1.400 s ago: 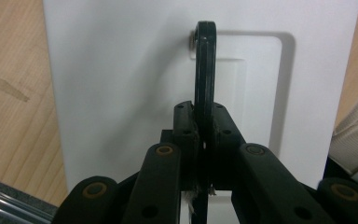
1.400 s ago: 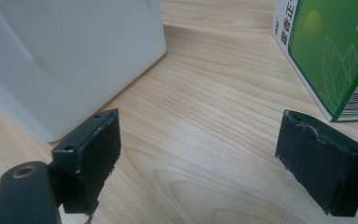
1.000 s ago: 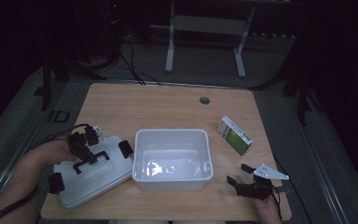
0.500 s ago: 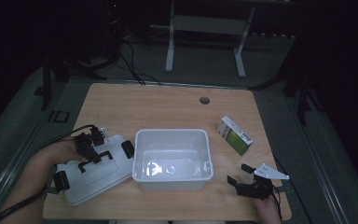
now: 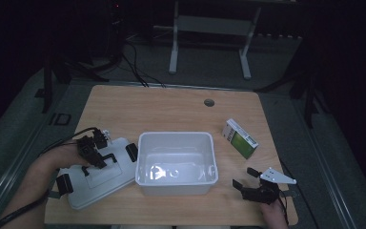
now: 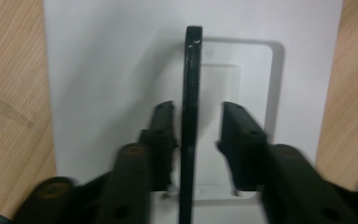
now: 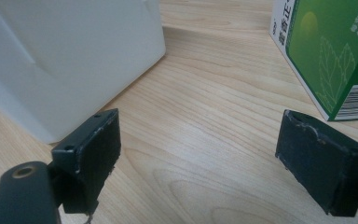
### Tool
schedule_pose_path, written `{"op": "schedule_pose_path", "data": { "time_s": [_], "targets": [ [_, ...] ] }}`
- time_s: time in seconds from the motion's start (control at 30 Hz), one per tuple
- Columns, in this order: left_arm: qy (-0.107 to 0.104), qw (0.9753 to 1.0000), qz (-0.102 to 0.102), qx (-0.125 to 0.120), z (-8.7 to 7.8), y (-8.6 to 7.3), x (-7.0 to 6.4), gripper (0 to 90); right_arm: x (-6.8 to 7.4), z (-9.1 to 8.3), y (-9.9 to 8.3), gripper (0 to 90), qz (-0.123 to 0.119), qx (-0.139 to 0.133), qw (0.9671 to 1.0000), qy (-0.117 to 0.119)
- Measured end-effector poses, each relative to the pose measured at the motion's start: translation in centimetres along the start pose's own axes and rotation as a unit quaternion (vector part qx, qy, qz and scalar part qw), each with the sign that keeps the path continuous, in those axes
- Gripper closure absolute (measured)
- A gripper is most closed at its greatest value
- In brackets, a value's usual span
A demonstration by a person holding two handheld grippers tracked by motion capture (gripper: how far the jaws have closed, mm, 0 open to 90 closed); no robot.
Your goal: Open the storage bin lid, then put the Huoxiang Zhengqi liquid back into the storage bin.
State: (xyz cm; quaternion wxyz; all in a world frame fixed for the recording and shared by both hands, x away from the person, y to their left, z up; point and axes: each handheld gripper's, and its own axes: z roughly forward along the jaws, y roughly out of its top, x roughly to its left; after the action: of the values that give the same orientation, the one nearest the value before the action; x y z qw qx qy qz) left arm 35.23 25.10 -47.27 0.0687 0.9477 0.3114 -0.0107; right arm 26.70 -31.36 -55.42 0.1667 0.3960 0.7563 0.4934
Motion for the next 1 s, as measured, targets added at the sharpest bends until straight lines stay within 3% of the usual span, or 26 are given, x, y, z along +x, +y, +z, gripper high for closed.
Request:
{"op": "schedule_pose_path", "data": {
  "time_s": [0.23,0.37,0.5,0.6,0.73,0.83,1.0],
  "targets": [
    [0.015,0.9997,-0.013,-0.013,-0.8,-0.7,-0.1,47.7,-0.2,-0.3,0.1,13.6,0.006,-0.007,0.9999,-0.006],
    [0.006,0.9995,-0.027,-0.016,-1.2,-1.2,-0.1,41.9,-0.3,-0.6,0.3,13.6,0.006,-0.008,0.9999,-0.011],
    [0.003,0.9994,-0.029,-0.018,-1.4,-1.7,-0.3,35.8,-0.3,-1.0,0.5,13.6,0.007,-0.009,0.9999,-0.007],
    [0.004,0.9996,-0.027,-0.012,-1.5,-2.0,-0.4,35.3,-0.6,-1.3,0.7,13.6,0.012,-0.004,0.9999,-0.011],
    [-0.002,0.9993,-0.030,-0.021,-1.8,-2.4,-0.3,35.0,-1.2,-2.1,1.4,12.4,0.039,0.005,0.9991,-0.016],
    [-0.001,0.9993,-0.031,-0.021,-2.1,-2.6,-0.3,34.2,-1.3,-2.7,2.2,12.1,0.017,0.020,0.9993,-0.025],
    [0.004,0.9994,-0.030,-0.018,-2.2,-2.7,-0.4,34.2,-1.8,-3.1,3.0,12.1,0.027,0.019,0.9991,-0.027]
  ]
}}
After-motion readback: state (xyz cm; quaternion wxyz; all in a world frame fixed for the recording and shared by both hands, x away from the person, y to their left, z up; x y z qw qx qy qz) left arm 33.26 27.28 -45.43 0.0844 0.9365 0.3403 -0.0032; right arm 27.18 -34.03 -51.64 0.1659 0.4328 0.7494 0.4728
